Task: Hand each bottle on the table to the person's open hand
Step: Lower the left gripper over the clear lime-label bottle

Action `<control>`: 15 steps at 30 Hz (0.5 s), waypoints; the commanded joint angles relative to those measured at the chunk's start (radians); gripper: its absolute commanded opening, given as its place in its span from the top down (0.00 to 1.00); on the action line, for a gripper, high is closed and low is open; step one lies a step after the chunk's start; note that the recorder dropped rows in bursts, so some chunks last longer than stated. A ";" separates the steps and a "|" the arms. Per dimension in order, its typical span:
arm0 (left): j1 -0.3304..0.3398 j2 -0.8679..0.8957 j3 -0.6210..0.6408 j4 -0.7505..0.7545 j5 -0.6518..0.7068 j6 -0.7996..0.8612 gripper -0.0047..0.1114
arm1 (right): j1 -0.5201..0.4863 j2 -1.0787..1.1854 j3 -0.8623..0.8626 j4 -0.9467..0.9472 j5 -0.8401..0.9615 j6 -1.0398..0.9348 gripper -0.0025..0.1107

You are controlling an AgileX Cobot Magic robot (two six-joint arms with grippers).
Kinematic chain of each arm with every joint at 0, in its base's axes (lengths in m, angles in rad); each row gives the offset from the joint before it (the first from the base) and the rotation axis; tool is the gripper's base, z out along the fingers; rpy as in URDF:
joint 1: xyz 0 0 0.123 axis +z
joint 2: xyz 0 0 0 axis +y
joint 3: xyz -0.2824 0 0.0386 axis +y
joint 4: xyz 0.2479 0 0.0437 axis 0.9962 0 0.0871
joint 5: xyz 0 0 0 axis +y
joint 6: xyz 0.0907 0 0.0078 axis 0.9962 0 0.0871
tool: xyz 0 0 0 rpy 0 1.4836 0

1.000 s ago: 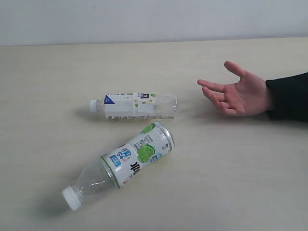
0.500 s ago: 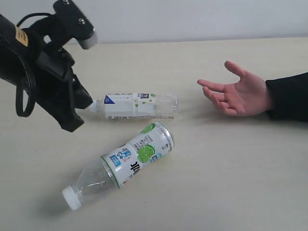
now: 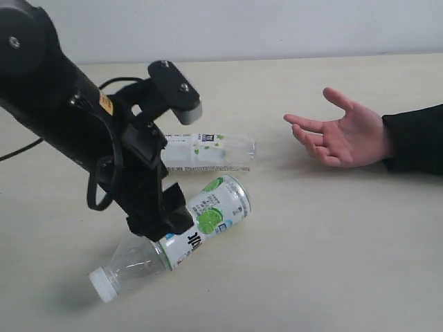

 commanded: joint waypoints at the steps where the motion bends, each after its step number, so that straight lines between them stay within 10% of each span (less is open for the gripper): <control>1: -0.044 0.066 -0.009 0.011 -0.009 0.003 0.30 | -0.003 -0.005 0.005 0.003 -0.005 0.000 0.98; 15: -0.061 0.223 -0.019 0.118 -0.130 -0.031 0.30 | -0.003 -0.005 0.005 0.003 -0.005 0.000 0.98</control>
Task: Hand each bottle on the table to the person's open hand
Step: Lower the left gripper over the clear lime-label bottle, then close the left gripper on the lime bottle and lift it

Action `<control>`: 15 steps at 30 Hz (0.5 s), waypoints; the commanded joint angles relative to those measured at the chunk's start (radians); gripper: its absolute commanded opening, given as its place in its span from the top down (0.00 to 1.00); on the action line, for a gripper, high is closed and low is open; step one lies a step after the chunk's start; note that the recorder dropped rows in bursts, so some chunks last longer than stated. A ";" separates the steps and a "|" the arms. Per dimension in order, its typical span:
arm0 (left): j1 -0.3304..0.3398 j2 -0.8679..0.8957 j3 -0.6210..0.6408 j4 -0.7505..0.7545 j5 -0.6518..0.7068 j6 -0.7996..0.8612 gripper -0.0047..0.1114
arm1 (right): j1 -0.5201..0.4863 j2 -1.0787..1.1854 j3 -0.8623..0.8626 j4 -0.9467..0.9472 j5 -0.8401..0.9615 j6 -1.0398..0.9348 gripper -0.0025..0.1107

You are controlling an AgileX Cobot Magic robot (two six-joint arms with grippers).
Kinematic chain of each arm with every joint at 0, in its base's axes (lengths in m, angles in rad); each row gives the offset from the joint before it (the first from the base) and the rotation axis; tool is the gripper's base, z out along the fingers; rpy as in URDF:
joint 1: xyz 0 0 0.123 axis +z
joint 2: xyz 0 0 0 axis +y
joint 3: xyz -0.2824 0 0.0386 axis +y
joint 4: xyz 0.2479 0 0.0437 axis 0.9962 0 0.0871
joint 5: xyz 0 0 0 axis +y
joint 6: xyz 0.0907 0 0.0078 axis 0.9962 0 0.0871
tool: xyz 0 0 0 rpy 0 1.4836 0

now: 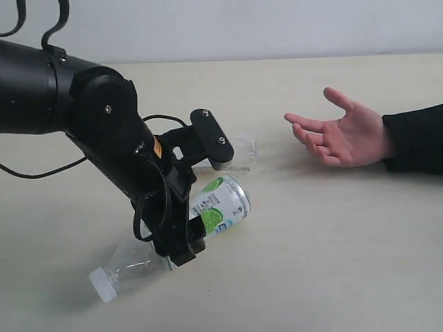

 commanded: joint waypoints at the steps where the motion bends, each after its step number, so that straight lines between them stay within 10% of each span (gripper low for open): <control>1: -0.005 0.036 -0.007 0.020 -0.019 -0.016 0.30 | -0.003 -0.005 0.005 0.003 -0.005 0.000 0.98; 15: -0.005 0.119 -0.007 0.020 -0.020 -0.016 0.30 | -0.003 -0.005 0.005 0.003 -0.005 0.000 0.98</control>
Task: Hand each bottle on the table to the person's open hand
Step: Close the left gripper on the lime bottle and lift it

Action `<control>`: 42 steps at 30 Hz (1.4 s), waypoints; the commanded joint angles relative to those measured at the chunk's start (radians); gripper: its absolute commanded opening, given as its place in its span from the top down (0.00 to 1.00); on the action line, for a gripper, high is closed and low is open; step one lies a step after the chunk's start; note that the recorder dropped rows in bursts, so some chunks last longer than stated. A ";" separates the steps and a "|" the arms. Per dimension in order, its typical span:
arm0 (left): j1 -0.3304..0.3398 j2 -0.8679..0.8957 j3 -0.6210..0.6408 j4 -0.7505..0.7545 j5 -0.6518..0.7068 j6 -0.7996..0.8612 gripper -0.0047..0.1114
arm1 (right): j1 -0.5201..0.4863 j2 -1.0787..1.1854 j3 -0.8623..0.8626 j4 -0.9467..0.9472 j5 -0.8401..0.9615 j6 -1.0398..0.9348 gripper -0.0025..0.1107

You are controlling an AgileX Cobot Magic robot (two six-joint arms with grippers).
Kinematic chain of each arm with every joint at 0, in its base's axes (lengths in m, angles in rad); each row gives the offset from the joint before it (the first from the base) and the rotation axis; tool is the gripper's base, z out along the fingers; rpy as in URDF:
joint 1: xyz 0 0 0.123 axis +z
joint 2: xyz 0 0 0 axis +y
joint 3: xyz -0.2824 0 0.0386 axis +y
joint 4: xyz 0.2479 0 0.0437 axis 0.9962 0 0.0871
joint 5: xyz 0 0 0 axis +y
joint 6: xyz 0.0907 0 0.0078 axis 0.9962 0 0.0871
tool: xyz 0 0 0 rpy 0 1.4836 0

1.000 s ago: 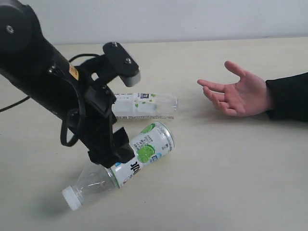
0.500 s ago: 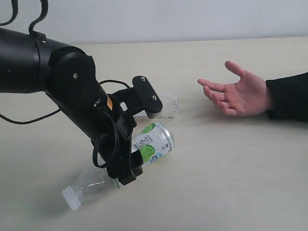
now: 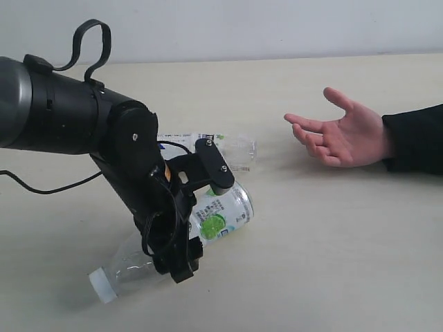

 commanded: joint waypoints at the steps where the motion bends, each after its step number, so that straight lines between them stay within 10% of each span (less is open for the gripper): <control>1: -0.005 0.004 -0.006 -0.003 -0.013 -0.007 0.30 | -0.003 -0.005 0.005 0.003 -0.005 0.000 0.98; 9: -0.005 0.004 -0.006 -0.003 -0.005 -0.007 0.42 | -0.003 -0.005 0.005 0.003 -0.005 0.000 0.98; 16: -0.005 0.001 -0.006 -0.003 0.090 -0.003 0.94 | -0.003 -0.005 0.005 0.003 -0.005 0.000 0.98; 42: -0.049 -0.292 -0.215 0.055 0.128 -0.260 0.96 | -0.003 -0.005 0.005 0.003 -0.005 0.000 0.98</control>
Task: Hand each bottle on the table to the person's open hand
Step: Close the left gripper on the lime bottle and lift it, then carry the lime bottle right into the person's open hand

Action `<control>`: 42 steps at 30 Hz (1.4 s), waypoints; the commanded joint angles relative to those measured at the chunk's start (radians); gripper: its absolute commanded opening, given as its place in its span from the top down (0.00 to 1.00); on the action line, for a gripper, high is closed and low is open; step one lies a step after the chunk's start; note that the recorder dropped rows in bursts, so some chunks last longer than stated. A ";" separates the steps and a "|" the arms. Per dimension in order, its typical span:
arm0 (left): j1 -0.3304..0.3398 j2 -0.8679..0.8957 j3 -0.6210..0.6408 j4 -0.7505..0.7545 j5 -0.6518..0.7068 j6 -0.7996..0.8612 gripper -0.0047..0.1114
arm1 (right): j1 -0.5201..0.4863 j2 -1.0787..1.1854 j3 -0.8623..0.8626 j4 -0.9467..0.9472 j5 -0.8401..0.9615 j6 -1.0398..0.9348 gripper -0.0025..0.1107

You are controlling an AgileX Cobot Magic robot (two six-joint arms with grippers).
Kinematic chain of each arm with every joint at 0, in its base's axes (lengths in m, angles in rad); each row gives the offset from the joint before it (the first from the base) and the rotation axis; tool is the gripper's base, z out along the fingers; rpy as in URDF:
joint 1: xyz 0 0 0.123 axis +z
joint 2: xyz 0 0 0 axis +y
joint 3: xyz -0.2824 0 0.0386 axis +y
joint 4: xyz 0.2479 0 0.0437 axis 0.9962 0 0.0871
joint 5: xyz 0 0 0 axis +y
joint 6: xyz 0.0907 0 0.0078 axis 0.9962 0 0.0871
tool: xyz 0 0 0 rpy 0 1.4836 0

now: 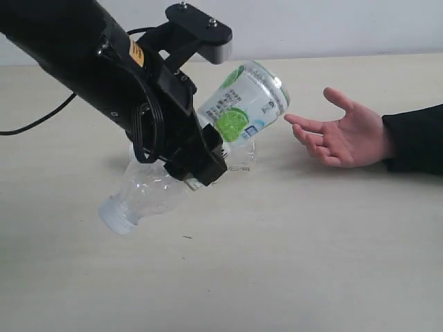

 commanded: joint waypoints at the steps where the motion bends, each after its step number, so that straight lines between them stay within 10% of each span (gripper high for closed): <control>1: -0.052 -0.004 -0.045 0.100 -0.031 0.040 0.96 | -0.003 -0.005 0.005 0.003 -0.005 0.000 0.98; 8: -0.184 -0.004 -0.068 0.506 -0.123 0.446 0.96 | -0.003 -0.005 0.005 0.003 -0.005 0.000 0.98; 22: -0.202 0.277 -0.236 0.556 -0.457 1.182 0.96 | -0.003 -0.005 0.005 0.003 -0.005 0.000 0.98; 42: -0.155 0.745 -0.674 0.597 -0.433 1.294 0.96 | -0.003 -0.005 0.005 0.003 -0.004 0.000 0.98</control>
